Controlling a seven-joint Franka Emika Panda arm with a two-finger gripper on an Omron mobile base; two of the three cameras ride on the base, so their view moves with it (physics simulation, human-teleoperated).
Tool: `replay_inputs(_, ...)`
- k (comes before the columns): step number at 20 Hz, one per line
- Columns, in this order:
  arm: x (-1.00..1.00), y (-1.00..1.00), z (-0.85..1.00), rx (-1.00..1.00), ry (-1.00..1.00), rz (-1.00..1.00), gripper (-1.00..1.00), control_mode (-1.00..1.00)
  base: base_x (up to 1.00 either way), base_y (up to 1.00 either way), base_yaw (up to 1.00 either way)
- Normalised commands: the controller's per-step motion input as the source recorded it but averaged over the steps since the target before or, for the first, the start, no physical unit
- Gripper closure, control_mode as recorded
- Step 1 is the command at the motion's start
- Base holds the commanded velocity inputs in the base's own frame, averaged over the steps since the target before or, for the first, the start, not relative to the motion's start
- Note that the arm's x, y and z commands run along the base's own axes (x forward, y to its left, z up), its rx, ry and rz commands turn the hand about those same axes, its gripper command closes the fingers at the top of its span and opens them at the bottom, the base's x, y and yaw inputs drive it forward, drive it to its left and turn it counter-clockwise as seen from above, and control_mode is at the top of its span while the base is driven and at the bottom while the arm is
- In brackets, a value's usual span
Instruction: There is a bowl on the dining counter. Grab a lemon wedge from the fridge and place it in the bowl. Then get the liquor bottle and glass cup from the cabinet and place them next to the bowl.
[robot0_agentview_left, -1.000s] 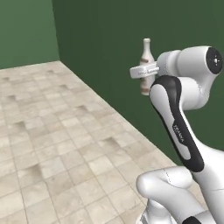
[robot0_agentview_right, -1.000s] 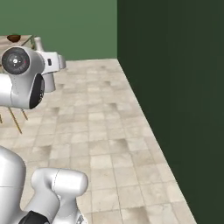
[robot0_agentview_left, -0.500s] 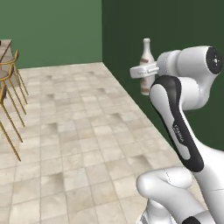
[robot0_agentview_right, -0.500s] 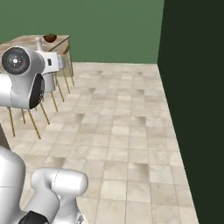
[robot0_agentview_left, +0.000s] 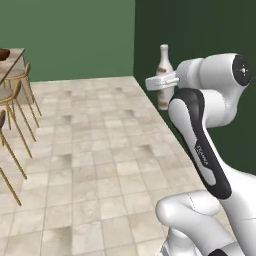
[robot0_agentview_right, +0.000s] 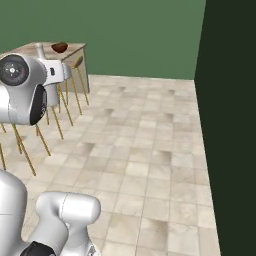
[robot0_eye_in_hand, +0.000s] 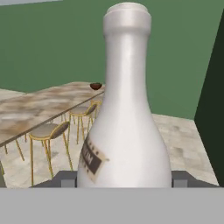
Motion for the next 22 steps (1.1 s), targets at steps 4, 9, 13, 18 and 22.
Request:
replay_inputs(4,0.00,0.00,0.00,0.00,0.00,0.00,1.00,1.00,1.00,-0.22,-0.09)
replay_inputs(9,0.00,0.00,0.00,0.00,0.00,0.00,1.00,1.00,1.00,-0.17,-0.09)
replay_inputs(13,0.00,0.00,0.00,0.00,0.00,0.00,1.00,1.00,1.00,-0.09,-0.06)
replay_inputs(18,0.00,0.00,0.00,0.00,0.00,0.00,1.00,1.00,1.00,-0.21,0.03)
replay_inputs(22,0.00,0.00,0.00,0.00,0.00,0.00,1.00,1.00,1.00,-0.24,0.16)
